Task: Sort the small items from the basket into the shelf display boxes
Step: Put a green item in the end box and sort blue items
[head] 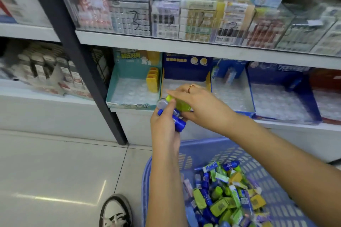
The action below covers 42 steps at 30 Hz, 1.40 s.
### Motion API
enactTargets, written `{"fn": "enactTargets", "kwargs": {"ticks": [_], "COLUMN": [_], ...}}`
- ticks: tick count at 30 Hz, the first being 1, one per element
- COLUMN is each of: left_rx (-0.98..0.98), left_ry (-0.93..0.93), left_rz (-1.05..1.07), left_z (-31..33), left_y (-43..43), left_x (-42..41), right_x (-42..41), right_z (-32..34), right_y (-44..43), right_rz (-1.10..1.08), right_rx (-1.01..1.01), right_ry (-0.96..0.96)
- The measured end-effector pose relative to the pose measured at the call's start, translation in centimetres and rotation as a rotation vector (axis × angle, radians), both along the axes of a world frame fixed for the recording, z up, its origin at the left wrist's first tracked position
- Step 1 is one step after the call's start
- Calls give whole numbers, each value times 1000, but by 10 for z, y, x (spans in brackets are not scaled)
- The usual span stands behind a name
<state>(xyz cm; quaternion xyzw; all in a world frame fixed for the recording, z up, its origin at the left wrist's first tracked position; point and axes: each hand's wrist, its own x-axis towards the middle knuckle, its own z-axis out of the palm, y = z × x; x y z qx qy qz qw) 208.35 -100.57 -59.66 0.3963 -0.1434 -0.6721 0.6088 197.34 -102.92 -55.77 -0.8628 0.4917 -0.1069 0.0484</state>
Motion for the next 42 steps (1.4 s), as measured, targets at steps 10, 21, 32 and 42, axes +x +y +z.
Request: {"fn": "enactTargets", "kwargs": {"ticks": [10, 21, 32, 42], "left_rx": [-25, 59, 80, 101], "left_ry": [77, 82, 33, -6], "left_rz": [197, 250, 243, 262], "left_z": [-2, -34, -33, -31], "left_y": [-10, -14, -11, -9], "left_x": [76, 101, 104, 105], "right_x": [86, 158, 149, 151], "right_z": [16, -20, -19, -4], "right_y": [-69, -154, -159, -167], "right_rz": [-139, -78, -50, -110], "right_rx": [255, 37, 116, 163], "right_ry": [-590, -372, -194, -263]}}
